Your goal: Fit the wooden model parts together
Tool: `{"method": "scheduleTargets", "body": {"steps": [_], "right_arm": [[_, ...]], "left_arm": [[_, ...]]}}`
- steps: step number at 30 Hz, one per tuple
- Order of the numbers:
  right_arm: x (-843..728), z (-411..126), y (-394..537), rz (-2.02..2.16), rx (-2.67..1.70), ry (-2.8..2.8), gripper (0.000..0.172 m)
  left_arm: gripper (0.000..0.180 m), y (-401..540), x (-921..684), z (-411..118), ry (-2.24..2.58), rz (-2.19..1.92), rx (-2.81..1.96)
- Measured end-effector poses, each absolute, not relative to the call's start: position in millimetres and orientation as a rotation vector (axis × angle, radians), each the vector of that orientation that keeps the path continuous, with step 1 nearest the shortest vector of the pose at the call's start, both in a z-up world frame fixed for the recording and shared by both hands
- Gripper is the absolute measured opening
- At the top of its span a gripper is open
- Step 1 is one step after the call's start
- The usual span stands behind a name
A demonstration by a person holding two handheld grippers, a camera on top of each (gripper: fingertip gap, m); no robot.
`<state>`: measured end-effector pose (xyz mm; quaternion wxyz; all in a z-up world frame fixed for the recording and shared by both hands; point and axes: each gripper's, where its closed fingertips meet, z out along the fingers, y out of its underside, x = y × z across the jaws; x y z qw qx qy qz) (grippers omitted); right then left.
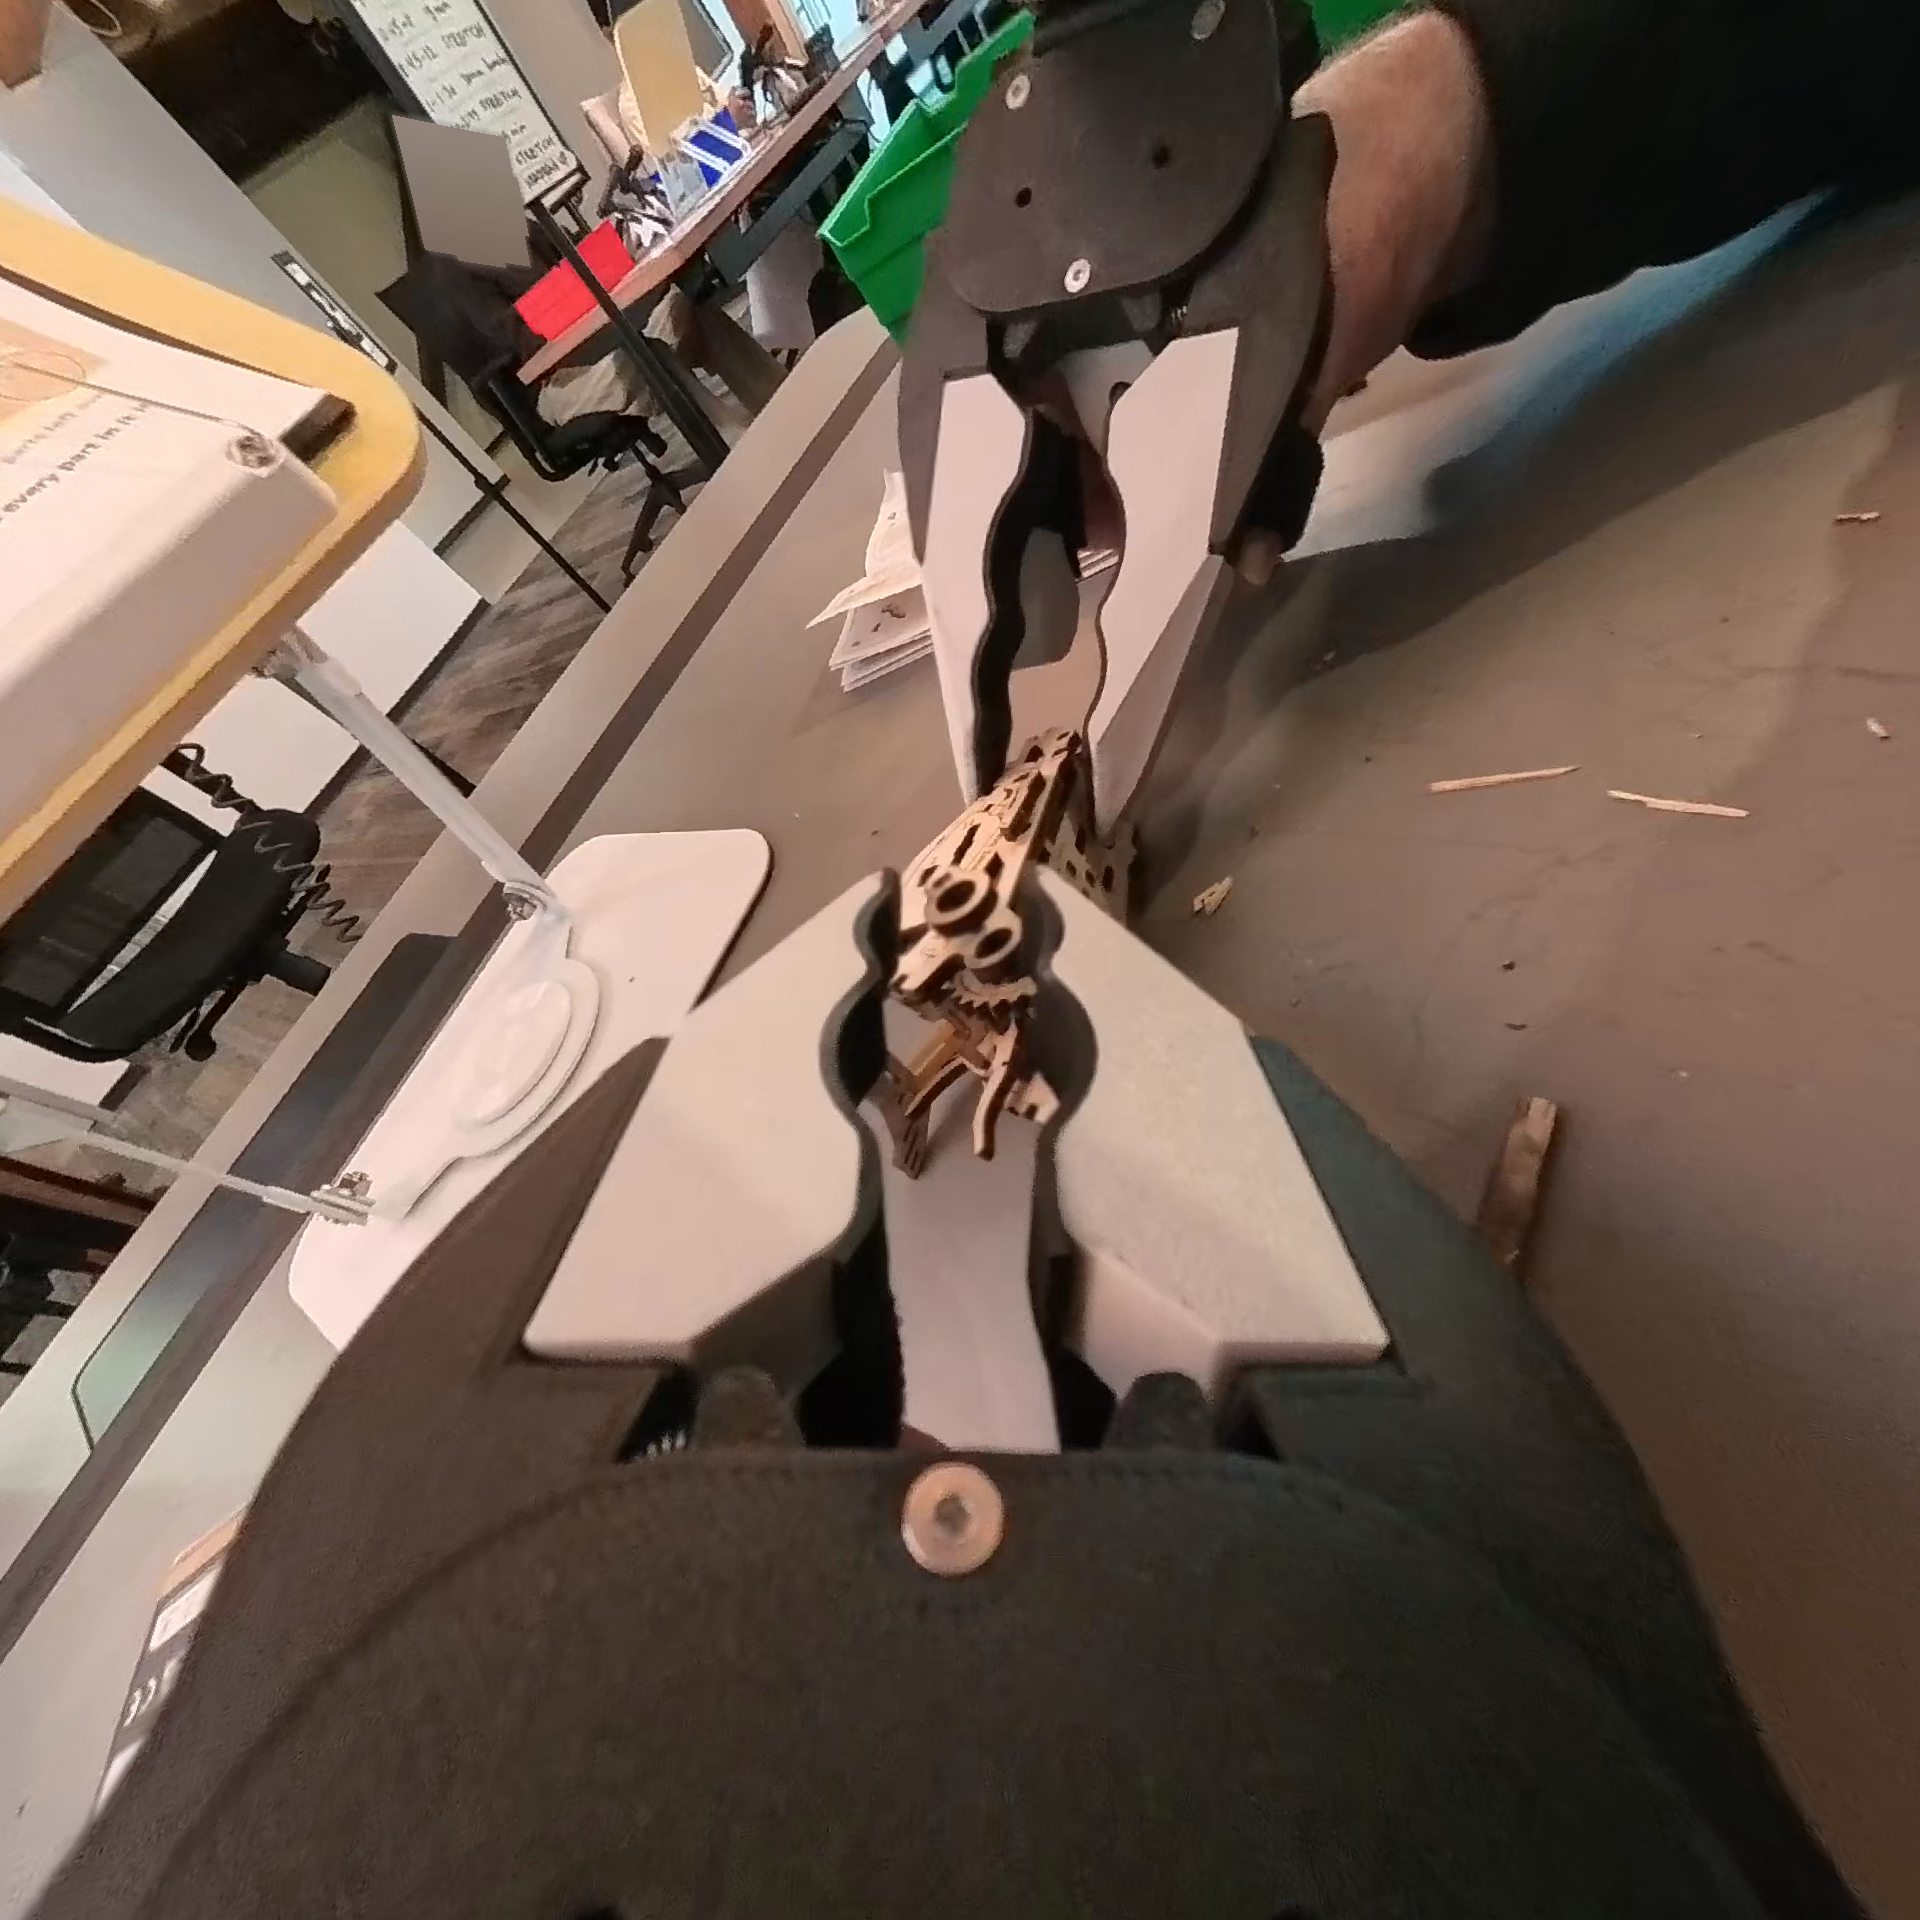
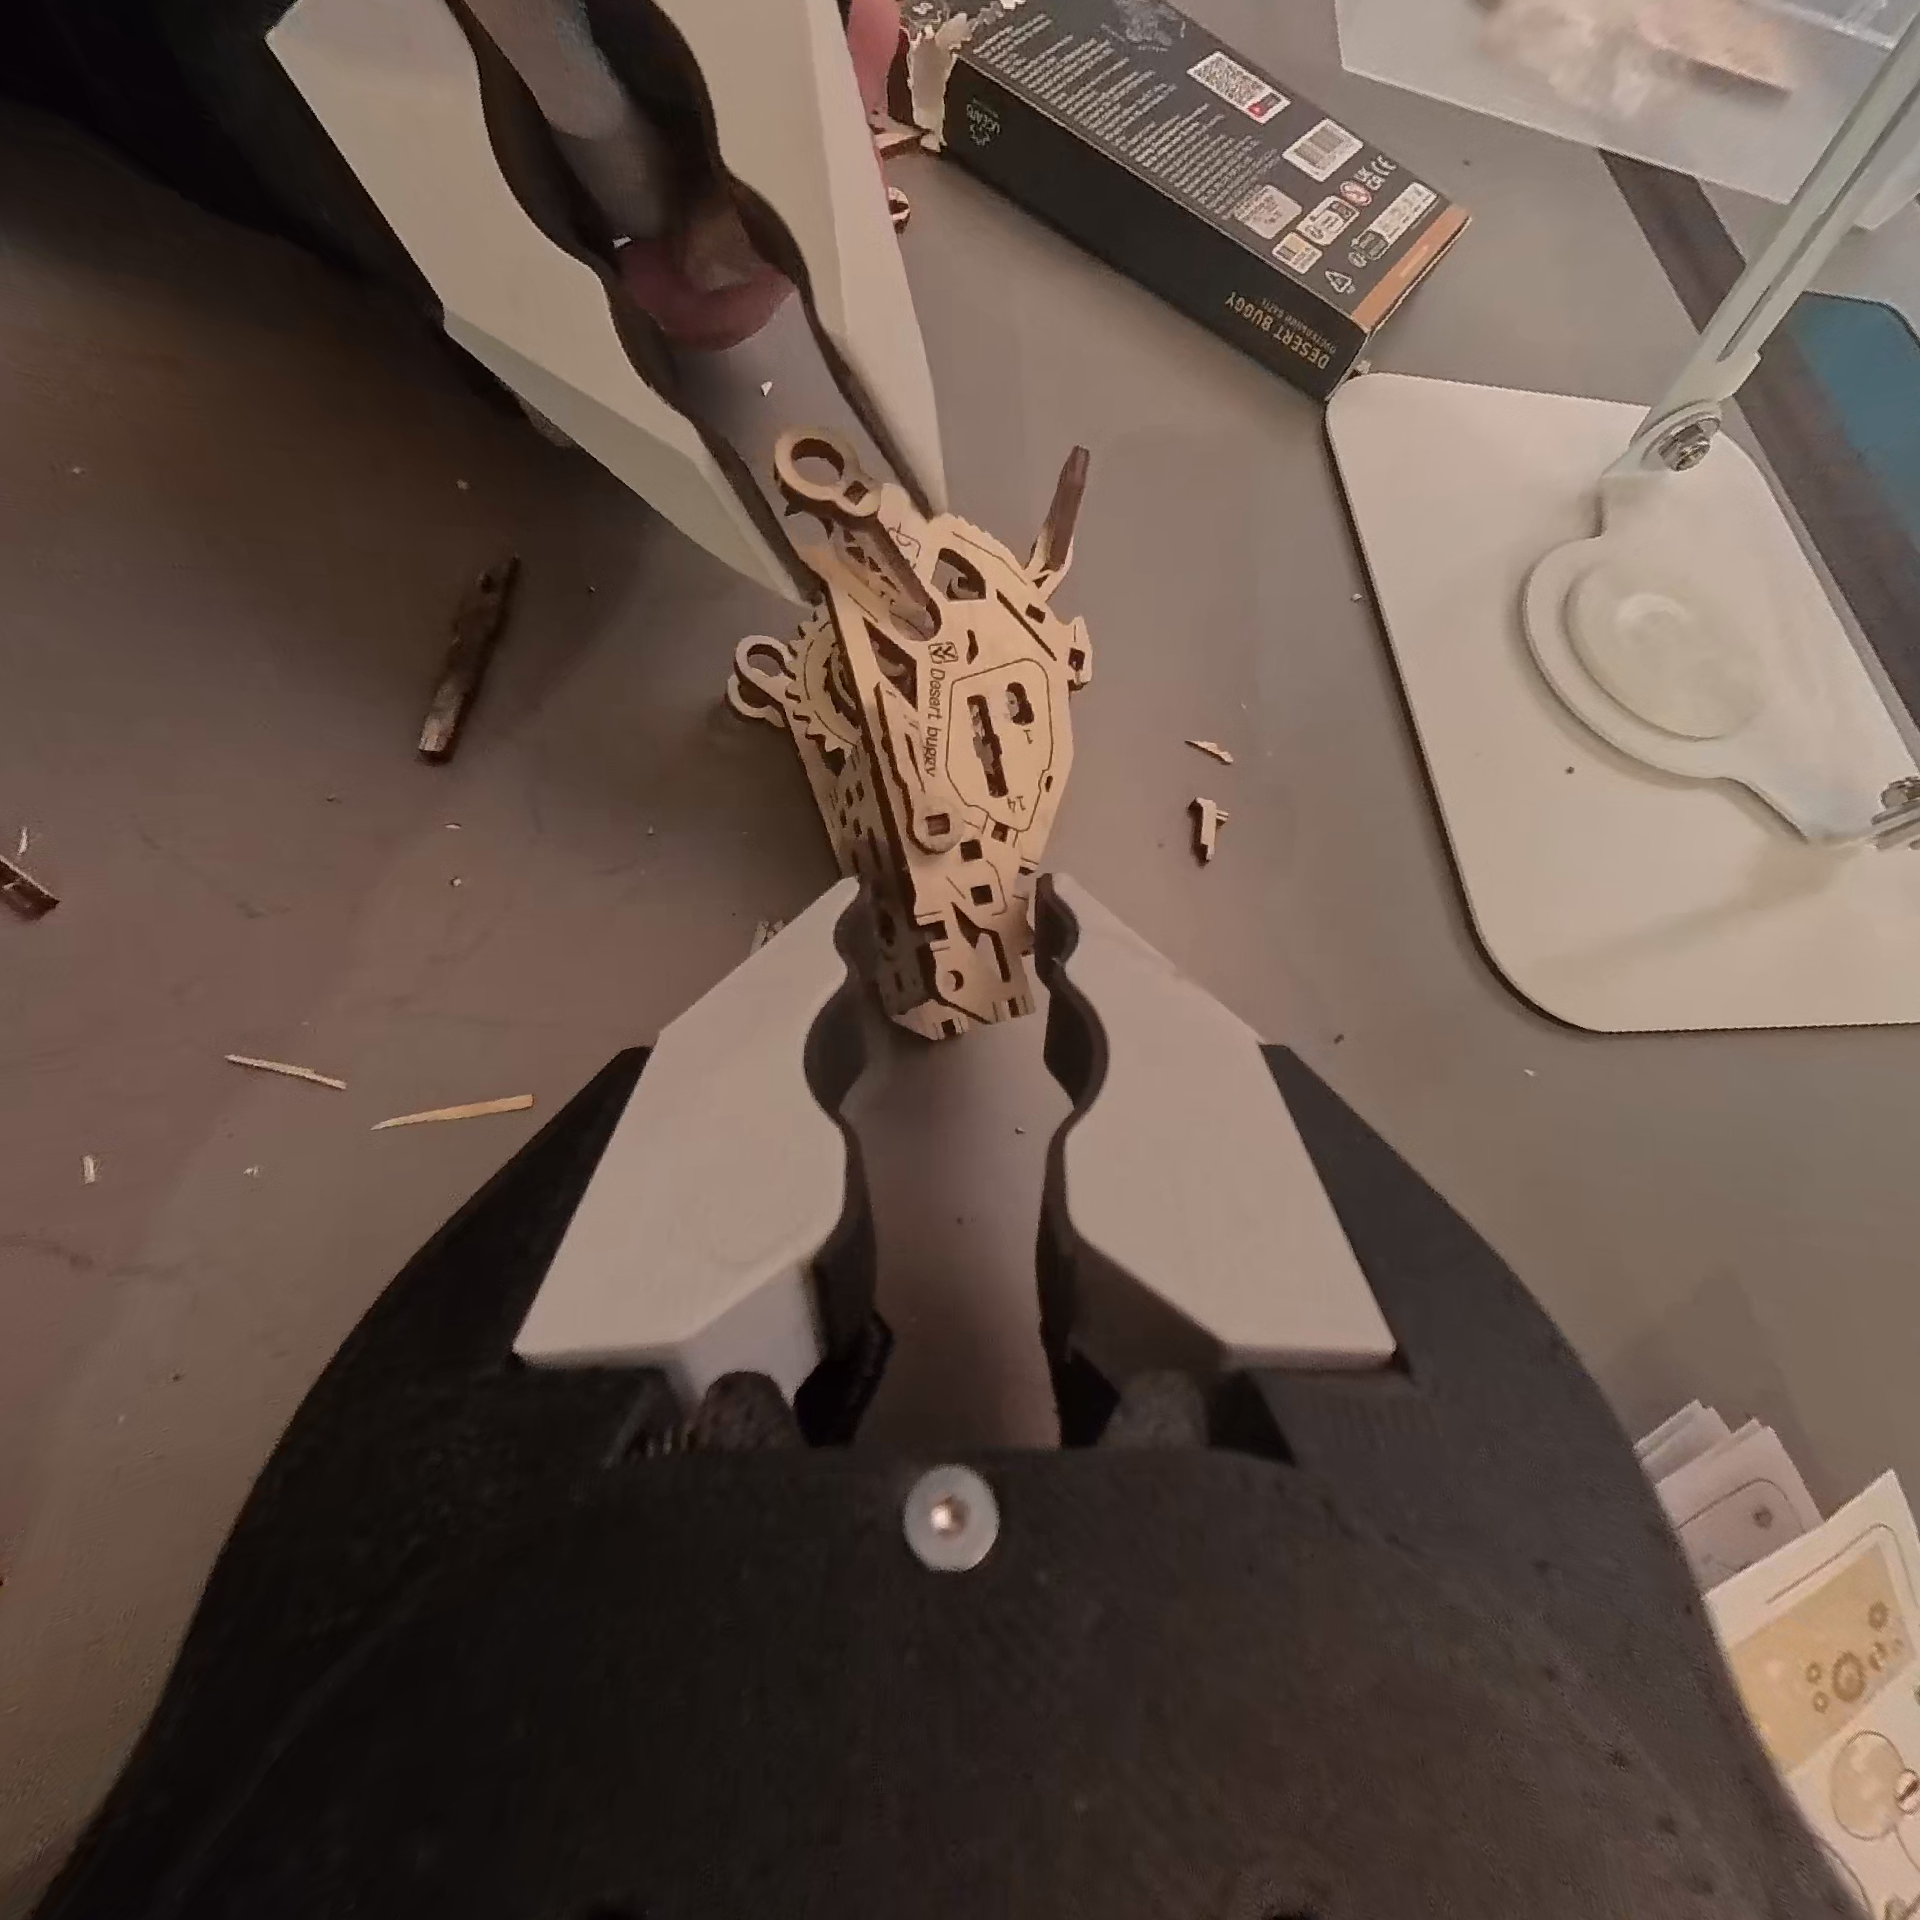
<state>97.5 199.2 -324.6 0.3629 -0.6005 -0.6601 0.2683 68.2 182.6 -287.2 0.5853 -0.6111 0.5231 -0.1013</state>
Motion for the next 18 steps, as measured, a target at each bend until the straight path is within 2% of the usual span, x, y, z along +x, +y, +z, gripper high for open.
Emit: {"method": "scheduleTargets", "body": {"steps": [6,14,18], "right_arm": [[97,-324,199,0.703,-1.550,-1.689,0.027],[95,-324,198,0.704,-1.551,-1.681,0.025],[95,-324,198,0.705,-1.556,-1.675,0.025]], "left_arm": [[0.047,193,57,-300,1.131,-0.133,-1.557],[0.051,202,56,-304,1.021,-0.068,-1.668],[0.046,204,55,-306,0.987,-0.039,-1.704]]}}
